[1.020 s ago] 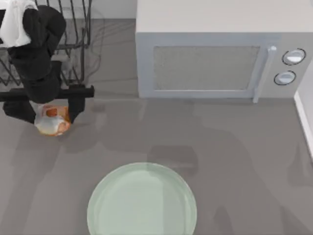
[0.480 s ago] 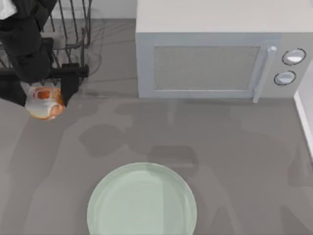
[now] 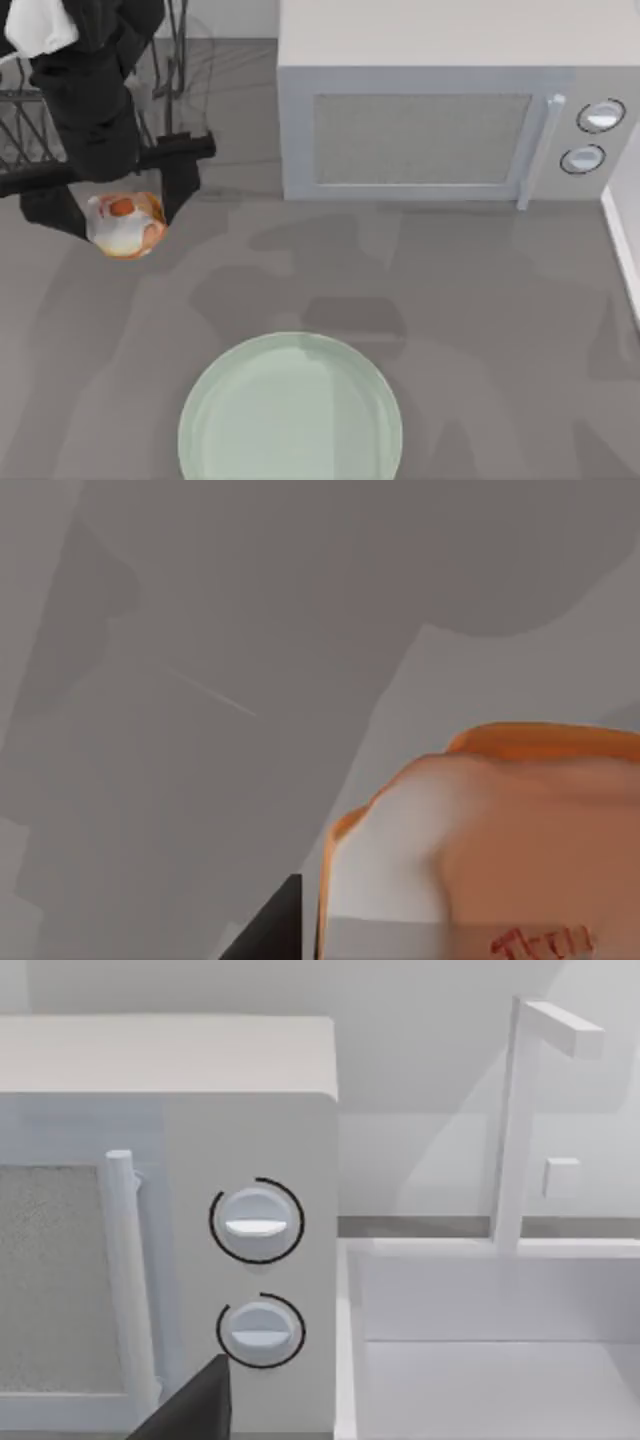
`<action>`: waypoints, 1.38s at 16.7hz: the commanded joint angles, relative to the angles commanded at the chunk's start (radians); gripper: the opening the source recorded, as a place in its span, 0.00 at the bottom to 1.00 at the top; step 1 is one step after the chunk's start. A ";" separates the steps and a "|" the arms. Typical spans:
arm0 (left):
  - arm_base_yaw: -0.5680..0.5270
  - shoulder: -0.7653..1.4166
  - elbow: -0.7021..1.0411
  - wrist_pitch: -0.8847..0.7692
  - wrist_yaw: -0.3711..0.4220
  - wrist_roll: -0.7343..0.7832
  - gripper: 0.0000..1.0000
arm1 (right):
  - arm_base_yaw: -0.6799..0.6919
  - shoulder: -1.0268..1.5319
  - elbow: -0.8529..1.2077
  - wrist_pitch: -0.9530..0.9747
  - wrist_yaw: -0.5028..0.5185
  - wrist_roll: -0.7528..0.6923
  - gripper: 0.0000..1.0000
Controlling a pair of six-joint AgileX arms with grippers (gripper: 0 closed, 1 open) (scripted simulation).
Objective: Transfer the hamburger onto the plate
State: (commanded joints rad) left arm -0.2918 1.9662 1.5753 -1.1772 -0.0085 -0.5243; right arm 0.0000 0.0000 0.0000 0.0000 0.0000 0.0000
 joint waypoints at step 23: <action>-0.589 -0.177 -0.285 0.067 -0.009 -1.955 0.00 | 0.000 0.000 0.000 0.000 0.000 0.000 1.00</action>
State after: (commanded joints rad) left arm -0.8812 1.7890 1.2899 -1.1102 -0.0177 -2.4788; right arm 0.0000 0.0000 0.0000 0.0000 0.0000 0.0000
